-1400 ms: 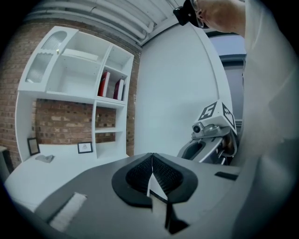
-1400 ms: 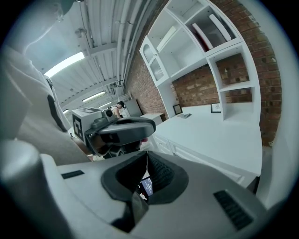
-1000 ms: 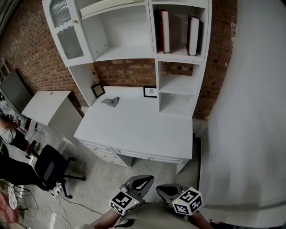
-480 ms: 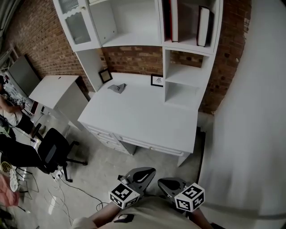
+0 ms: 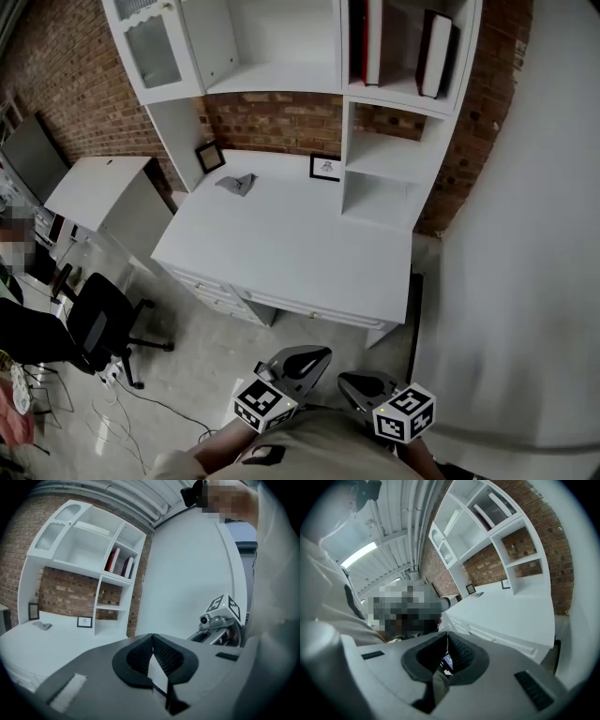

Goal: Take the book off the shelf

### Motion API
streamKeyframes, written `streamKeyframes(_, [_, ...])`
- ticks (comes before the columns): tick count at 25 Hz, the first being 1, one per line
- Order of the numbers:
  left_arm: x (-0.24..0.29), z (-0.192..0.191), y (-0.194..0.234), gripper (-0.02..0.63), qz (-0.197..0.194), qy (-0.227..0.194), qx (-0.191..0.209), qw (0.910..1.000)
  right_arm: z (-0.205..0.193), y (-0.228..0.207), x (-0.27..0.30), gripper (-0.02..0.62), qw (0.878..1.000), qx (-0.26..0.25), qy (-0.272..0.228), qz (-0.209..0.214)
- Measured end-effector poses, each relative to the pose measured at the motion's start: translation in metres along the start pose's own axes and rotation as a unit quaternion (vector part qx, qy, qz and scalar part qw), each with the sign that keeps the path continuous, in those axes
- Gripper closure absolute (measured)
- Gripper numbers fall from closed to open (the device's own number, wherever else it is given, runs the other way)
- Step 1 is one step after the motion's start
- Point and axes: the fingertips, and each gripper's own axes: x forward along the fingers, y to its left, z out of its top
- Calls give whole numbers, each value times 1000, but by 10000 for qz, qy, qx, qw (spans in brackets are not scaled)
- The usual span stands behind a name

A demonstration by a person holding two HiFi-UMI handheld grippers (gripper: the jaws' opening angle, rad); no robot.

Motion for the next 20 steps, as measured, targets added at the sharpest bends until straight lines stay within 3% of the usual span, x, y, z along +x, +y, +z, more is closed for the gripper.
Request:
streamKeyframes(5, [-9, 13, 46, 601, 40, -214, -86, 9997, 16, 0, 30, 589, 9995, -209, 213, -111])
streamKeyframes(12, [-28, 16, 113, 601, 254, -384, -606, 9971, 33, 2, 67, 589, 9977, -371, 499, -277])
streamKeyframes(20, [-37, 19, 146, 601, 173, -441, -573, 9972, 53, 1, 101, 589, 9966, -421, 611, -358])
